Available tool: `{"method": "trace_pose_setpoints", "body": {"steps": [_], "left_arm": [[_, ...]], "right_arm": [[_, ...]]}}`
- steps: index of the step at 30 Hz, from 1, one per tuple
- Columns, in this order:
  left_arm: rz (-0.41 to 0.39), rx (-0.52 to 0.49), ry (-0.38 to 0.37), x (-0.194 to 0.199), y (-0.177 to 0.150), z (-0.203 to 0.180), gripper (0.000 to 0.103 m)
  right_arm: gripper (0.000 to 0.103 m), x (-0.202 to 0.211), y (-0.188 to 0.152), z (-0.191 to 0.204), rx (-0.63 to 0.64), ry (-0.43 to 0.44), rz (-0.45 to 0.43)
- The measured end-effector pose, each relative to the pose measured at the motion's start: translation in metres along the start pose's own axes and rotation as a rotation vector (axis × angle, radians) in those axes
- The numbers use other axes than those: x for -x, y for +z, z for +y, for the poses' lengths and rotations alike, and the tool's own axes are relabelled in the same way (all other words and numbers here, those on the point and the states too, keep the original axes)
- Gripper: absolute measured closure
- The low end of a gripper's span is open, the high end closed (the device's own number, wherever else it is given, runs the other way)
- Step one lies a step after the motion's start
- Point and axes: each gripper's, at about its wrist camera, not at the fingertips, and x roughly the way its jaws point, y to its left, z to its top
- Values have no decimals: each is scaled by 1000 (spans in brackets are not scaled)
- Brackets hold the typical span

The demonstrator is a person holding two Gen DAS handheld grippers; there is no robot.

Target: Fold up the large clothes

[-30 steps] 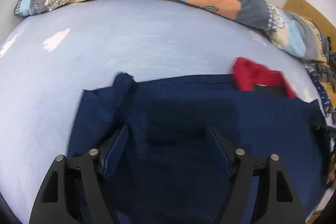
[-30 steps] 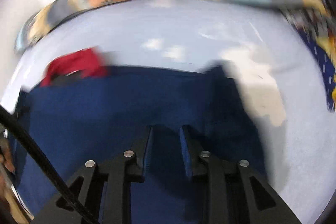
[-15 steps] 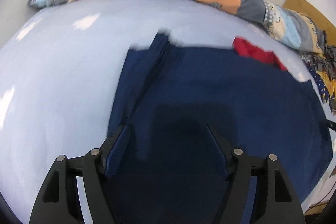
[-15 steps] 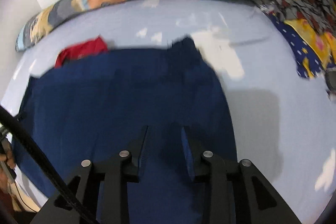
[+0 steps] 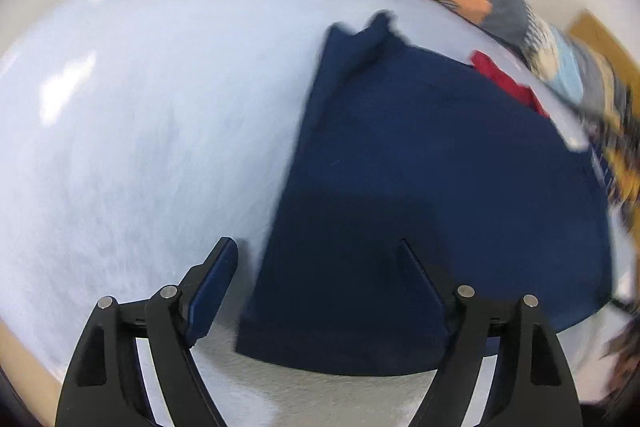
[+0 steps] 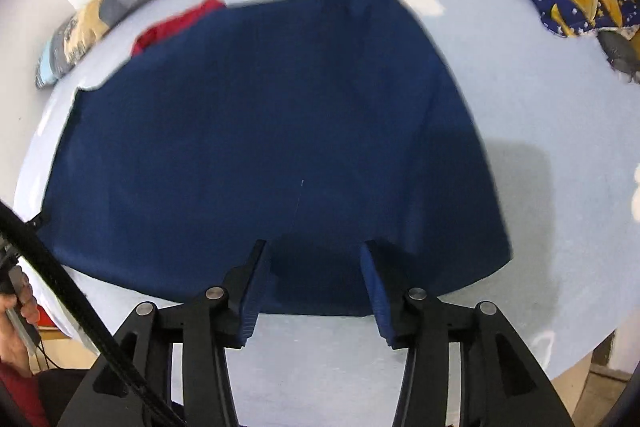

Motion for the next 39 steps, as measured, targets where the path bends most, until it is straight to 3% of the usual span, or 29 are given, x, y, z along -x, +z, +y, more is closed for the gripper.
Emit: {"method": "trace_pose_setpoints", "body": {"steps": [3, 4, 6, 11, 16, 18, 19, 20, 22, 26, 33, 39], "left_arm": [[25, 174, -186, 3, 7, 37, 21], [36, 240, -281, 1, 10, 51, 21], [67, 337, -398, -6, 12, 68, 18], [114, 393, -499, -22, 18, 80, 18], [156, 353, -541, -40, 35, 55, 18], [181, 351, -556, -53, 41, 44, 21], [183, 339, -538, -58, 45, 36, 28], [175, 328, -527, -62, 47, 31, 53], [200, 342, -512, -75, 52, 22, 92], [169, 298, -439, -66, 61, 8, 93], [30, 204, -472, -3, 73, -25, 95], [-21, 115, -466, 32, 78, -71, 95]], "right_arm": [[52, 19, 4, 1, 15, 33, -81], [50, 26, 4, 1, 14, 27, -106], [49, 30, 2, 2, 18, 14, -117], [49, 32, 2, 1, -2, 55, -115], [49, 36, 3, 13, 21, 66, -140], [49, 34, 5, 16, 30, 74, -135], [49, 32, 5, 18, 38, 70, -132], [49, 30, 6, 19, 44, 62, -132], [49, 28, 6, 22, 65, 54, -131], [49, 23, 6, 33, 112, 29, -130], [49, 25, 13, 45, 134, 2, -158], [49, 30, 21, 10, 34, -83, -167]]}}
